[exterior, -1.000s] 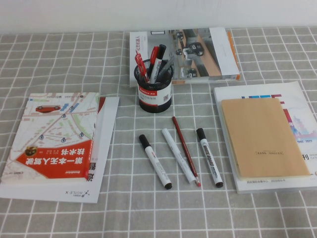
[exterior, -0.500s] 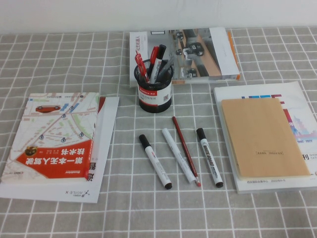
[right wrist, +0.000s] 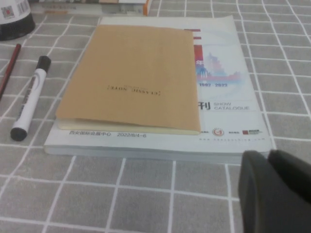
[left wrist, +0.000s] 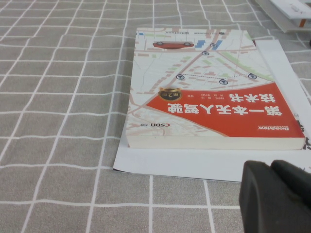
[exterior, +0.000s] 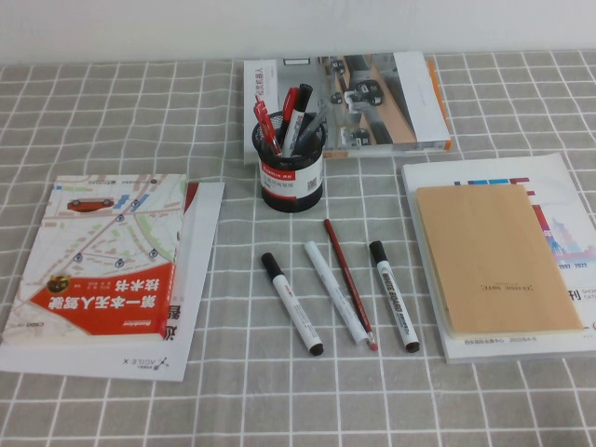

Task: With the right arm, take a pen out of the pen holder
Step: 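Take a marker out of the pen holder and lay it on the table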

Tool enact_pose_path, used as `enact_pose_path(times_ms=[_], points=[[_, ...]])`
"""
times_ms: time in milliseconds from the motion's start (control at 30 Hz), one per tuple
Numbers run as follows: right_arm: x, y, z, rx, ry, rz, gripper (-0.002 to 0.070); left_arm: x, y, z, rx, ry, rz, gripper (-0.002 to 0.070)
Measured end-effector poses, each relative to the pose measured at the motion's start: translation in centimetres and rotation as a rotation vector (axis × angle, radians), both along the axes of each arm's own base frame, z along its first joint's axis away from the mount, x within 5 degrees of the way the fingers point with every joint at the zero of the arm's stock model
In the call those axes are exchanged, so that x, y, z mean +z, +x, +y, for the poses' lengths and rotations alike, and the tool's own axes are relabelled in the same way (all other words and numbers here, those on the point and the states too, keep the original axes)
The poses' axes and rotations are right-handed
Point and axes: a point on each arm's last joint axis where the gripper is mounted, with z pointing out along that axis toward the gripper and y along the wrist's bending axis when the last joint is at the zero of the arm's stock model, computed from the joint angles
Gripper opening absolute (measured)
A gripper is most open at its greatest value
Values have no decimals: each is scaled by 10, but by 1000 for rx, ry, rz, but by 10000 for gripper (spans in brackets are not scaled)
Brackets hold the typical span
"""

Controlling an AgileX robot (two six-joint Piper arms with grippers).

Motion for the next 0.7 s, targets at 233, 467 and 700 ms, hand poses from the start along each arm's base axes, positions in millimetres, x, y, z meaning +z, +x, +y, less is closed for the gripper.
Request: enact_pose_path(times_ms=[233, 467, 700], points=[[0, 0, 0, 9, -10, 4, -12, 0, 0, 0, 0, 0, 0, -3], [-1, 0, 1, 10, -9, 6, -12, 0, 0, 0, 0, 0, 0, -3], [-1, 0, 1, 10, -9, 6, -13, 0, 0, 0, 0, 0, 0, -3]])
